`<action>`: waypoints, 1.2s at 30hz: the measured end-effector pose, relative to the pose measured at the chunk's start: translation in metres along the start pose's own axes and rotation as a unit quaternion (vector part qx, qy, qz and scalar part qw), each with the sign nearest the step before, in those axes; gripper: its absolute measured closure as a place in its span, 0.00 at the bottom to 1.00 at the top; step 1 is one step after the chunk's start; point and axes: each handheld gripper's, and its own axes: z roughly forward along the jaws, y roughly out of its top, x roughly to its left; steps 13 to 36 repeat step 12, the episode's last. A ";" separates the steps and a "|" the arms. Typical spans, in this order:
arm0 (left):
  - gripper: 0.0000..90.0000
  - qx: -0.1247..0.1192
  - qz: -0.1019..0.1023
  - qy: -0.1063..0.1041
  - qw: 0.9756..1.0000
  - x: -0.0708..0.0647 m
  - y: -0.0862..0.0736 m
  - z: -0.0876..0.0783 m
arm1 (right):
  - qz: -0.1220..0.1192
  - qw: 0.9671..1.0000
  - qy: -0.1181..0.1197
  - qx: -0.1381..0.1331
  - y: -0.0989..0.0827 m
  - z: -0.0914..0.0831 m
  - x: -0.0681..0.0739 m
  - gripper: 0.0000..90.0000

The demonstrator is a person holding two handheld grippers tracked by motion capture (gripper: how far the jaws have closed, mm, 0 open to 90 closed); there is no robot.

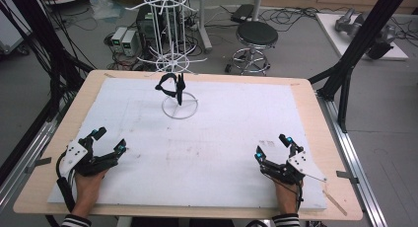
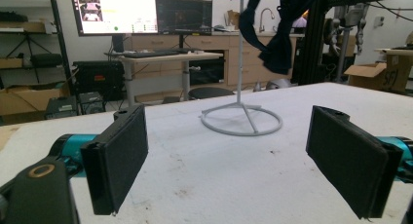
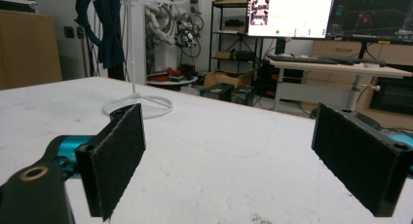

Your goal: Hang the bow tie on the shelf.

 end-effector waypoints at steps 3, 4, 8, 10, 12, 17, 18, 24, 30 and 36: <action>0.18 0.001 0.000 0.000 1.000 0.000 0.000 0.000 | 0.007 1.000 -0.008 0.014 -0.007 0.003 -0.001 0.13; 0.18 0.002 0.000 0.000 1.000 0.000 0.000 0.000 | 0.005 1.000 -0.010 0.014 -0.008 0.003 -0.001 0.13; 0.18 0.003 -0.002 0.000 1.000 0.000 0.000 0.000 | 0.003 1.000 -0.012 0.013 -0.008 0.002 0.001 0.13; 0.18 0.003 -0.001 0.000 1.000 0.000 0.000 0.001 | -0.005 1.000 -0.011 0.017 -0.008 0.003 0.001 0.13; 0.18 0.003 -0.001 0.000 1.000 0.000 0.000 0.000 | -0.010 1.000 -0.012 0.020 -0.008 0.004 0.001 0.13; 0.18 0.003 -0.001 0.000 1.000 0.000 0.000 0.000 | -0.010 1.000 -0.012 0.020 -0.008 0.004 0.001 0.13; 0.18 0.003 -0.001 0.000 1.000 0.000 0.000 0.000 | -0.010 1.000 -0.012 0.020 -0.008 0.004 0.001 0.13; 0.18 0.003 -0.001 0.000 1.000 0.000 0.000 0.000 | -0.010 1.000 -0.012 0.020 -0.008 0.004 0.001 0.13; 0.18 0.003 -0.001 0.000 1.000 0.000 0.000 0.000 | -0.010 1.000 -0.012 0.020 -0.008 0.004 0.001 0.13; 0.18 0.003 -0.001 0.000 1.000 0.000 0.000 0.000 | -0.010 1.000 -0.012 0.020 -0.008 0.004 0.001 0.13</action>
